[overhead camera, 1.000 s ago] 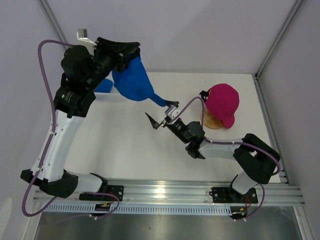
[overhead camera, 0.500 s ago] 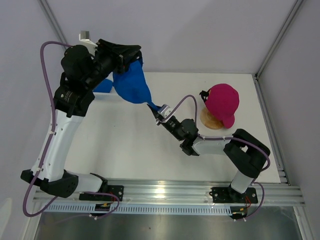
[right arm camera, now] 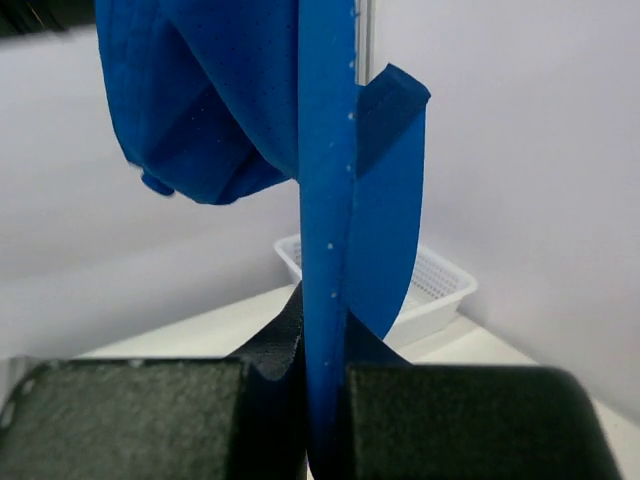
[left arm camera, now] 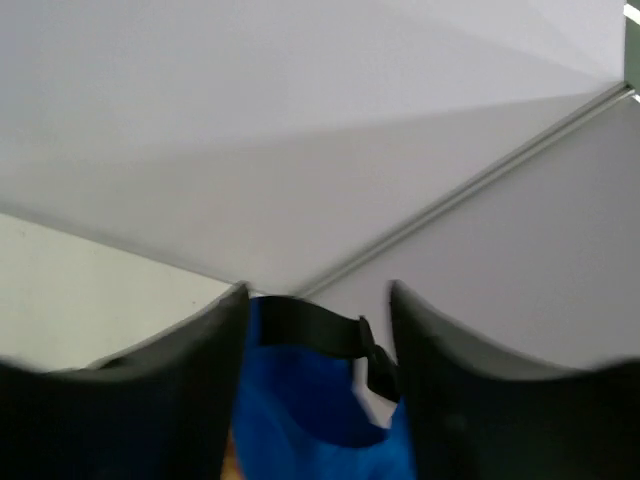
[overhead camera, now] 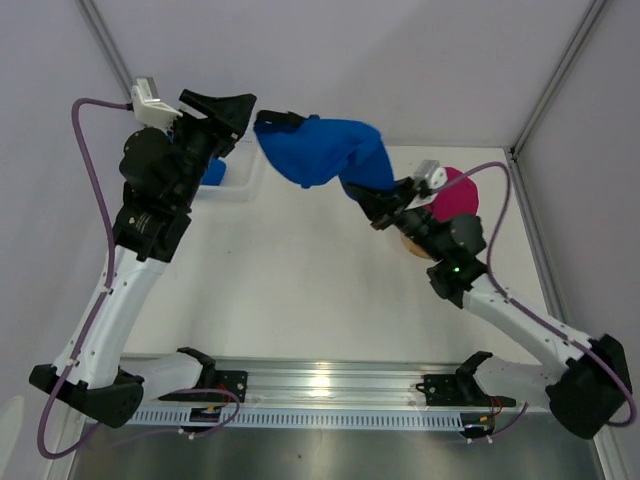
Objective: Stack the hats
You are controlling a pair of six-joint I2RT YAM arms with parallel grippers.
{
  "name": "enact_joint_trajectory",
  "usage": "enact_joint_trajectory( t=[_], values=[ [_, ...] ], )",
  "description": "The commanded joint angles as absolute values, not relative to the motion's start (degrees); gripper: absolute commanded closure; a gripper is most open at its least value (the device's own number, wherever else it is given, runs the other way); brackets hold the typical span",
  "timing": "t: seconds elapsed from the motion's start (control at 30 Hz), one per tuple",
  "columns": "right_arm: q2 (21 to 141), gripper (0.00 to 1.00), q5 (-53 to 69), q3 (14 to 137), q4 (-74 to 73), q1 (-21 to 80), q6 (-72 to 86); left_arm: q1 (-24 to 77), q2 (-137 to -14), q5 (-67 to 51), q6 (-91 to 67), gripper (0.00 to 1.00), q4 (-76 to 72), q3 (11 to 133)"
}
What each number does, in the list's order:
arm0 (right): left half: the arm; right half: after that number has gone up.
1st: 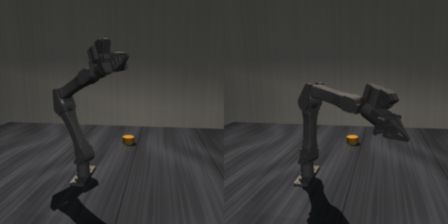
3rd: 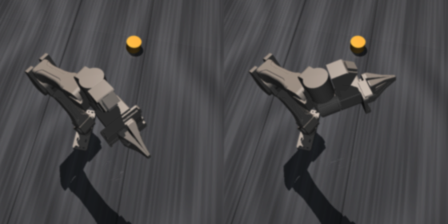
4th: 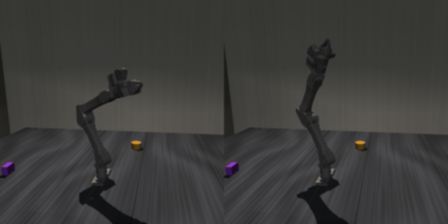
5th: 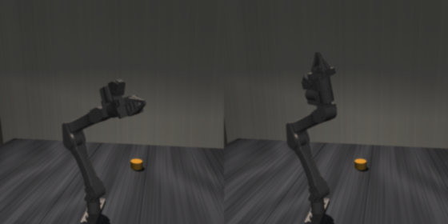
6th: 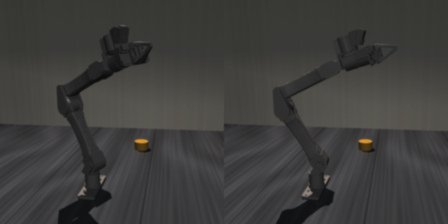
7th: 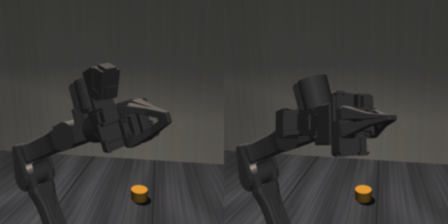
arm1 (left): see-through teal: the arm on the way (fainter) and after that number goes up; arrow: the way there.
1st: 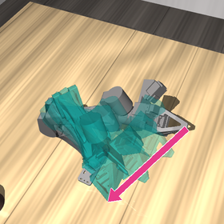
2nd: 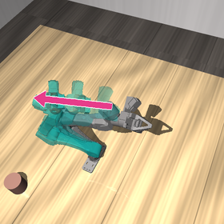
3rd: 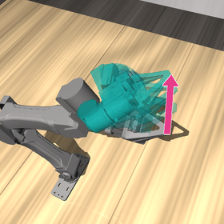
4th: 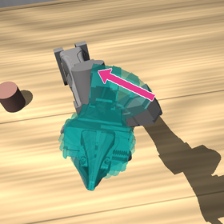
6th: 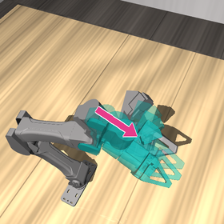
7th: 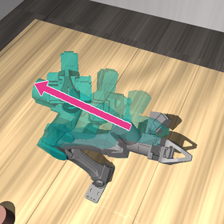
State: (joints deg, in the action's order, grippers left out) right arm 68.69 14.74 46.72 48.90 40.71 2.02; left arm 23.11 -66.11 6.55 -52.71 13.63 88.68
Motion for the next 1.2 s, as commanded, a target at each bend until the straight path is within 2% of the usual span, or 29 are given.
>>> enact_joint_trajectory(
  t=[0.0,0.03,0.1,0.2,0.33,0.37,0.43,0.5,0.57,0.7,0.83,0.87,1.17],
  values=[
    [59.08,1.00,23.37,51.41,34.74,35.17,19.76,22.15,-66.96,10.29,-42.37,0.32,3.08,86.13],
    [55.84,1.00,24.34,51.76,31.32,33.07,20.99,22.24,-67.41,9.33,-40.80,0.12,3.16,86.22],
    [53.36,1.00,24.61,52.20,27.62,30.95,21.71,22.24,-68.11,8.79,-39.12,0.01,3.34,86.57],
    [51.24,1.00,25.66,54.40,16.48,25.33,26.00,22.24,-67.59,11.06,-35.87,0.01,0.45,85.26],
    [52.81,1.00,32.15,54.05,13.80,14.35,38.38,22.24,-65.92,16.60,-30.87,0.01,-3.24,83.42],
    [53.87,1.00,37.56,53.36,14.67,8.93,42.15,22.24,-65.66,17.31,-30.24,0.00,-3.77,82.54],
    [58.61,1.00,46.61,51.95,21.42,4.59,57.77,22.24,-65.39,16.53,-27.09,0.01,-5.62,80.87],
    [63.69,1.00,51.48,49.40,31.49,3.69,74.16,22.24,-65.48,15.56,-25.67,0.00,-4.49,80.77],
    [65.73,1.00,55.37,49.57,33.13,4.22,79.08,22.24,-66.26,15.38,-22.60,0.00,-2.56,81.73],
    [61.36,1.00,44.24,63.23,-0.60,5.53,57.97,22.24,-66.18,16.70,-20.31,0.01,-1.92,80.26],
    [60.91,1.00,47.62,67.84,1.15,3.96,57.31,22.24,-66.53,15.03,-19.60,0.00,-3.60,79.62],
    [61.08,1.00,47.90,70.20,-2.51,3.09,56.43,22.24,-67.32,14.33,-19.69,0.01,-3.17,79.98],
    [68.88,1.00,53.17,73.21,-4.39,-5.71,53.63,22.24,-69.96,8.79,-20.83,0.01,-1.67,81.30]
  ],
)
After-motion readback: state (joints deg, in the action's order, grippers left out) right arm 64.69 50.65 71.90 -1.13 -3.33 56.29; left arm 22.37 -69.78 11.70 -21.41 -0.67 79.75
